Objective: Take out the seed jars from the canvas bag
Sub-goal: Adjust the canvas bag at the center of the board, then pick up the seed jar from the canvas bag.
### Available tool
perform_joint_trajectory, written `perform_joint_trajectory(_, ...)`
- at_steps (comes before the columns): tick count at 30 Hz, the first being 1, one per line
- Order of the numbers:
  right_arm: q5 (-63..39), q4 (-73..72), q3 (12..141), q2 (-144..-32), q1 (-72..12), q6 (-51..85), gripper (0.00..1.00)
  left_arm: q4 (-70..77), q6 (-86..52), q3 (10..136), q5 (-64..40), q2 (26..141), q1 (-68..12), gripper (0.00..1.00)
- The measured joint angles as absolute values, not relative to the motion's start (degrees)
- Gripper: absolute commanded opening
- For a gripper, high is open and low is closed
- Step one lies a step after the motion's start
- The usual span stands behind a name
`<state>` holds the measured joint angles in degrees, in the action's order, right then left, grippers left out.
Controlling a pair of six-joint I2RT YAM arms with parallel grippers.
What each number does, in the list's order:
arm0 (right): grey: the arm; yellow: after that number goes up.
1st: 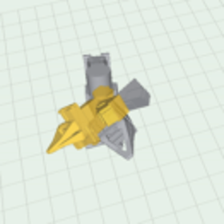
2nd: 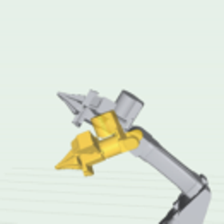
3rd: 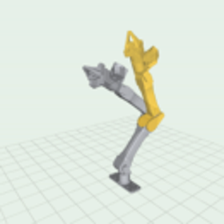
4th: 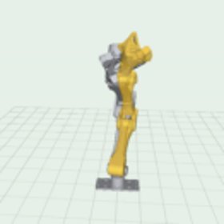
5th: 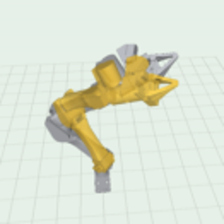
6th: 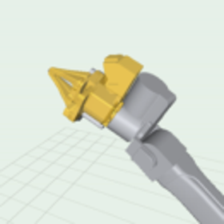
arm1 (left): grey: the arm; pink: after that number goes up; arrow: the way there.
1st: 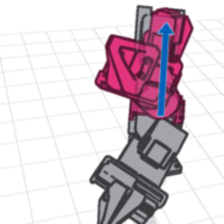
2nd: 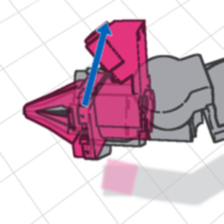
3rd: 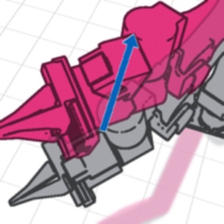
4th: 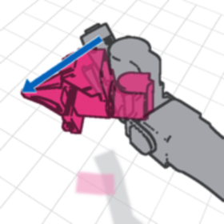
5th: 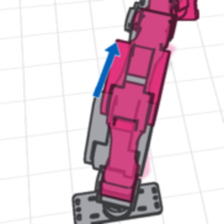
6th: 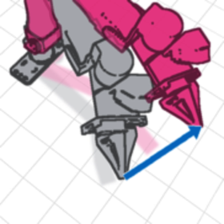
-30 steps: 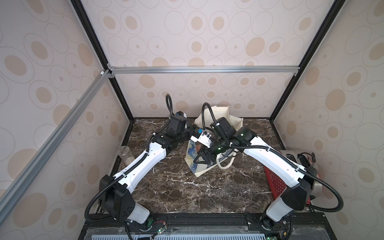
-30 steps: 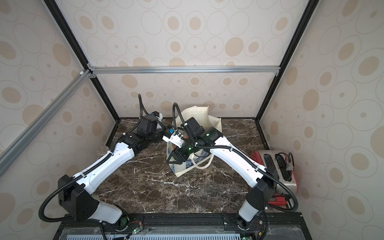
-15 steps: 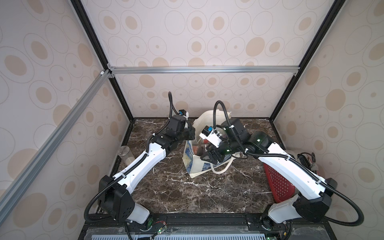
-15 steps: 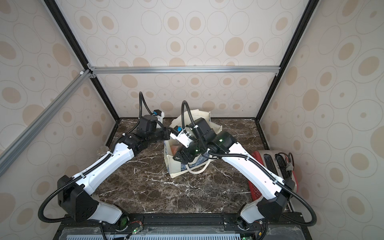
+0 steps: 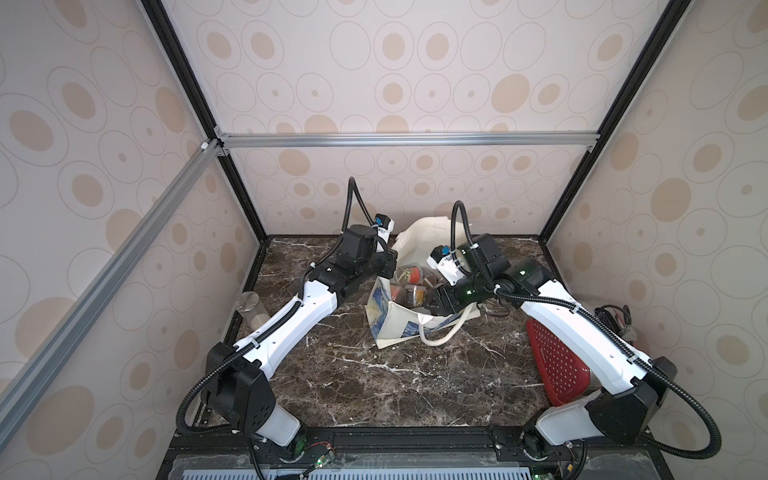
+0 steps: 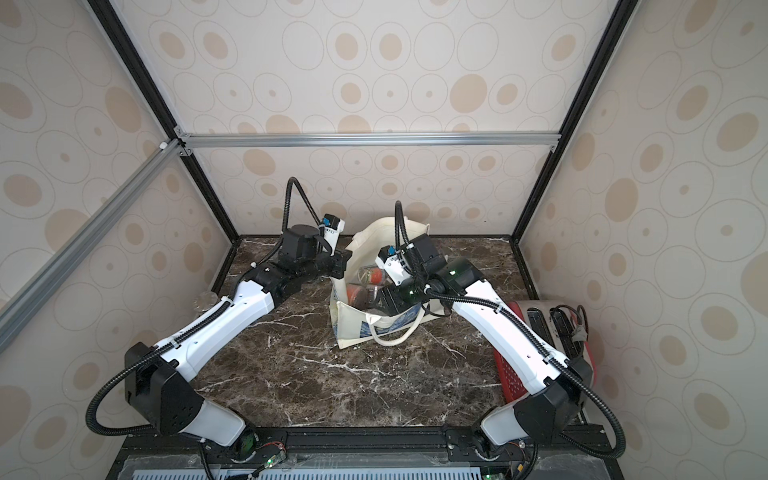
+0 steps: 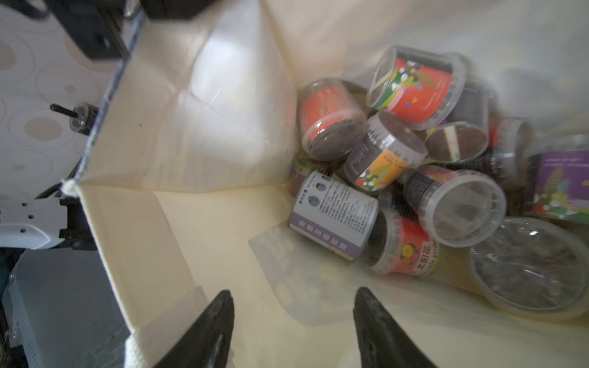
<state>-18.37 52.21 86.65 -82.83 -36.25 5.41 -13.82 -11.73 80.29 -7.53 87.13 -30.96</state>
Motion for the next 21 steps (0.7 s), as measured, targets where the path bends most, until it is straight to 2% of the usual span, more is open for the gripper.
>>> perform_joint_trajectory(5, -17.8, 49.7, 79.7, -81.4, -38.9, 7.2, 0.63, -8.4, -7.9, 78.9, -8.9, 86.8, -31.3, 0.00)
perform_joint_trajectory(12, -17.1, 42.8, 69.0, -76.6, -39.8, 12.6, 0.65, 5.6, -3.5, 68.1, -11.8, 82.1, -31.4, 0.00)
perform_joint_trajectory(21, -4.5, 40.7, 71.3, -75.2, -39.8, 16.3, 0.71, 13.3, -1.5, 58.9, -15.4, 77.1, -31.3, 0.00)
